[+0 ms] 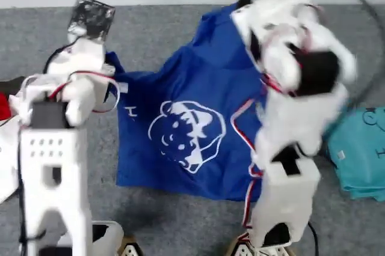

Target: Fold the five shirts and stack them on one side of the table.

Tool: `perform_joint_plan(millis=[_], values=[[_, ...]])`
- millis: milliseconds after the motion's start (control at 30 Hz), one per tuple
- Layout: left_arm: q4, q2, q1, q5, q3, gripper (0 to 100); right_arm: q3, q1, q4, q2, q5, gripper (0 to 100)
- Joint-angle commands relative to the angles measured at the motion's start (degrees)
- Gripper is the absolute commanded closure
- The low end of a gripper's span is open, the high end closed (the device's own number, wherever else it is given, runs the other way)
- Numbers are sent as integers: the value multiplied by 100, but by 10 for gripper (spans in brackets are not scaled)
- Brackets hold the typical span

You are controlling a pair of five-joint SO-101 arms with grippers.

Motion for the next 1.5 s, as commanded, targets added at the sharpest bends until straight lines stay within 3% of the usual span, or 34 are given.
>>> perform_joint_plan(millis=[0, 300, 600, 800, 1100, 1267, 1467], values=[[35, -800, 26, 35, -242, 984, -176, 233, 251, -1033, -167, 991], [475, -1723, 35, 53, -690, 984, -176, 365, 242, -2985, -299, 991], [1521, -2207, 26, 53, -2185, 984, -167, 1569, 233, -4356, -554, 991], [1952, -2549, 18, 492, -2774, 984, 413, 1684, 215, -4875, -563, 991], [1785, -2207, 18, 510, -2510, 984, 2233, 1525, -224, -4989, -571, 991], [1389, -1688, 18, 501, -2211, 984, 3710, 804, -1130, -4673, -519, 991], [440, -756, 26, 492, -1270, 984, 5486, 576, -2545, -3908, -510, 991]])
